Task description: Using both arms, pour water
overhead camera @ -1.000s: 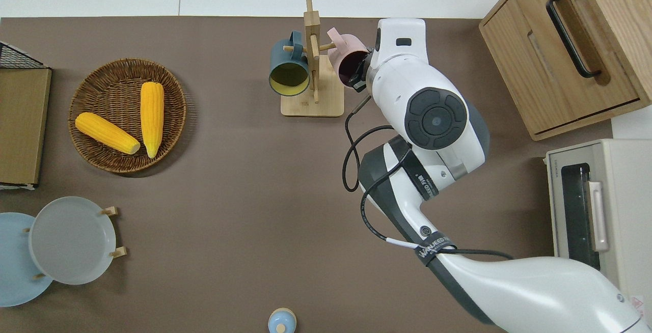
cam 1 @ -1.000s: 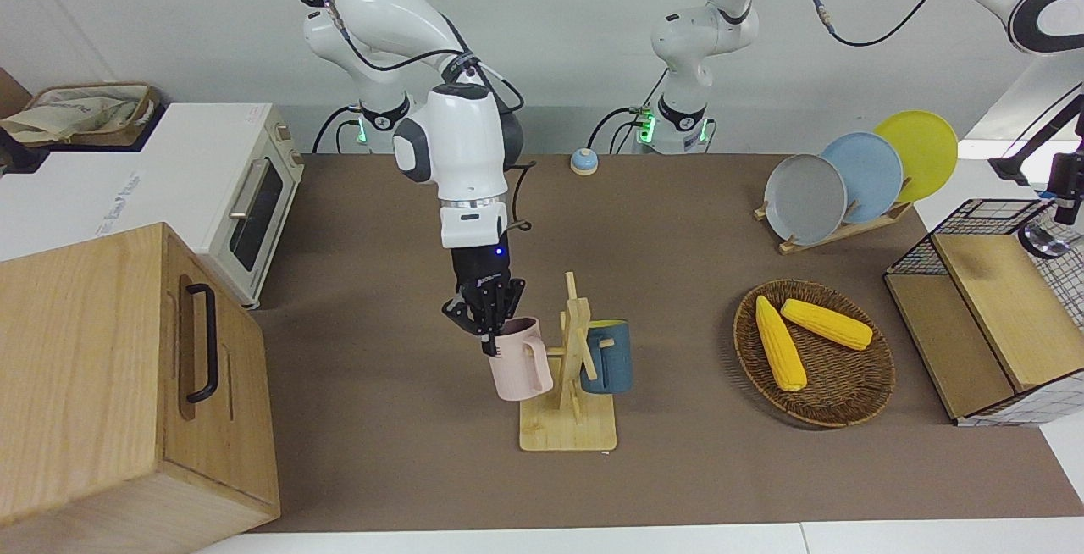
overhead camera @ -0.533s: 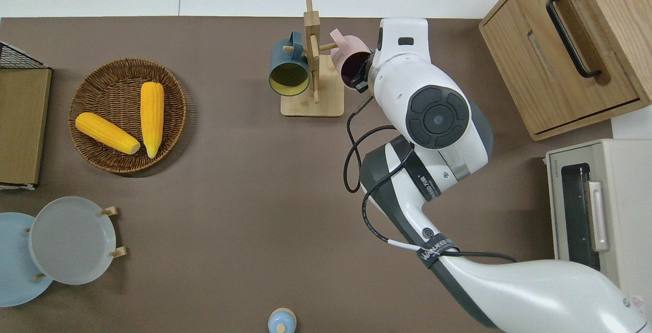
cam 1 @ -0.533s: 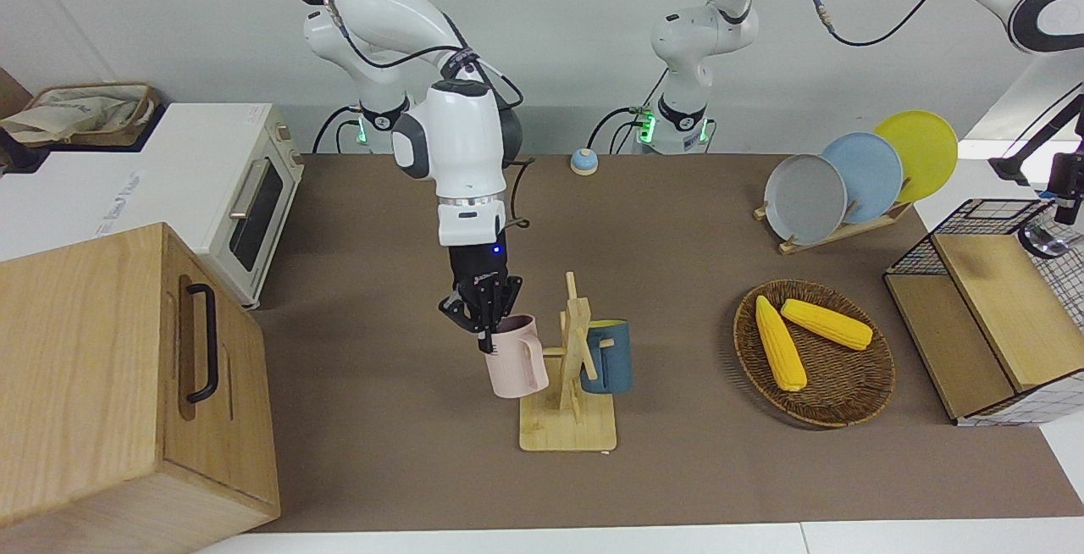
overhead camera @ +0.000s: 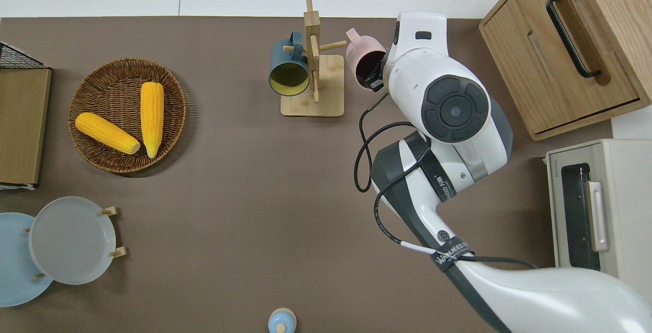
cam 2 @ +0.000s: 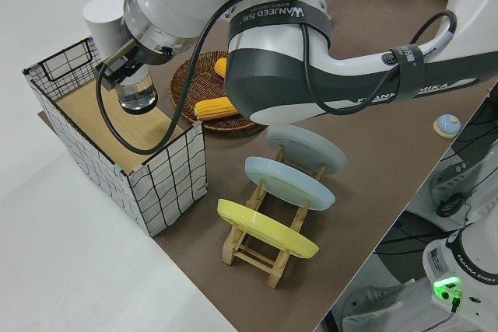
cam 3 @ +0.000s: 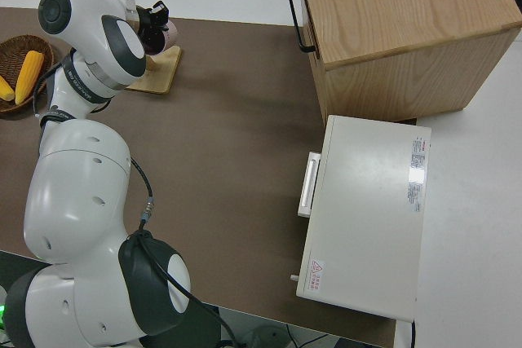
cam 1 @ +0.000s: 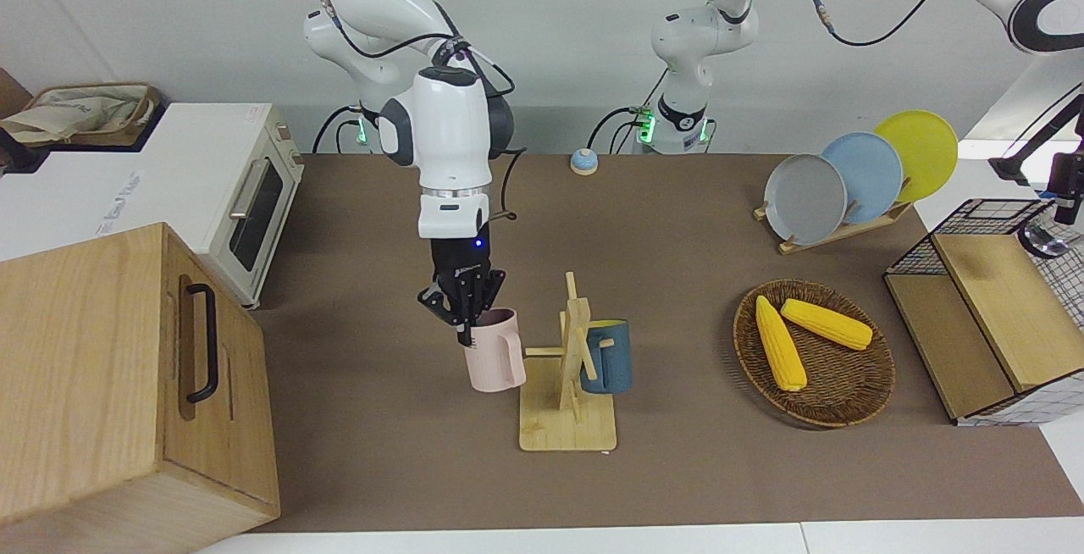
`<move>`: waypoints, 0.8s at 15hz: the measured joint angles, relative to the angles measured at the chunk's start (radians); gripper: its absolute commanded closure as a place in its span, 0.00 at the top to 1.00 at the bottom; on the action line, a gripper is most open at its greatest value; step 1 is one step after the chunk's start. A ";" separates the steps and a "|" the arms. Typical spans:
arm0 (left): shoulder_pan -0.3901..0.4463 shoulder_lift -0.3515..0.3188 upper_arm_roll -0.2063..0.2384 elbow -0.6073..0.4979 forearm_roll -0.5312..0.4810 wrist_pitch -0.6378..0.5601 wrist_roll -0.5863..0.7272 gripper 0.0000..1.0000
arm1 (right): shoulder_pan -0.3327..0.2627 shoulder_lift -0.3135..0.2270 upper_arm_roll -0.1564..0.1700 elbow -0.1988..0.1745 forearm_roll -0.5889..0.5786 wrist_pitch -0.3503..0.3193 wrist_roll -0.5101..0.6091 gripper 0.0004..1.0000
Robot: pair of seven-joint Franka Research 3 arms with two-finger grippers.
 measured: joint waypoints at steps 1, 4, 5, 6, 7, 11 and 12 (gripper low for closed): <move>0.000 0.000 0.000 0.000 0.000 0.000 0.000 0.00 | -0.007 -0.008 0.000 -0.009 0.000 -0.007 0.000 0.00; 0.000 0.000 -0.001 0.000 0.000 0.000 -0.001 0.00 | -0.038 -0.043 0.000 -0.052 0.000 -0.010 -0.002 0.00; 0.000 0.000 -0.001 0.000 0.000 0.000 -0.001 0.00 | -0.050 -0.057 0.000 -0.066 0.000 -0.014 -0.006 0.00; 0.000 0.000 -0.001 0.000 0.000 0.000 -0.001 0.00 | -0.062 -0.072 0.000 -0.077 0.000 -0.026 -0.012 0.00; 0.000 0.000 -0.001 0.000 0.000 0.000 -0.002 0.00 | -0.071 -0.084 -0.001 -0.083 0.000 -0.043 -0.016 0.00; -0.002 -0.010 -0.005 0.000 0.044 0.000 -0.042 0.00 | -0.094 -0.133 -0.001 -0.092 0.003 -0.142 -0.011 0.00; -0.008 -0.017 -0.007 0.000 0.072 -0.003 -0.062 0.00 | -0.100 -0.141 -0.001 -0.092 0.009 -0.166 -0.003 0.00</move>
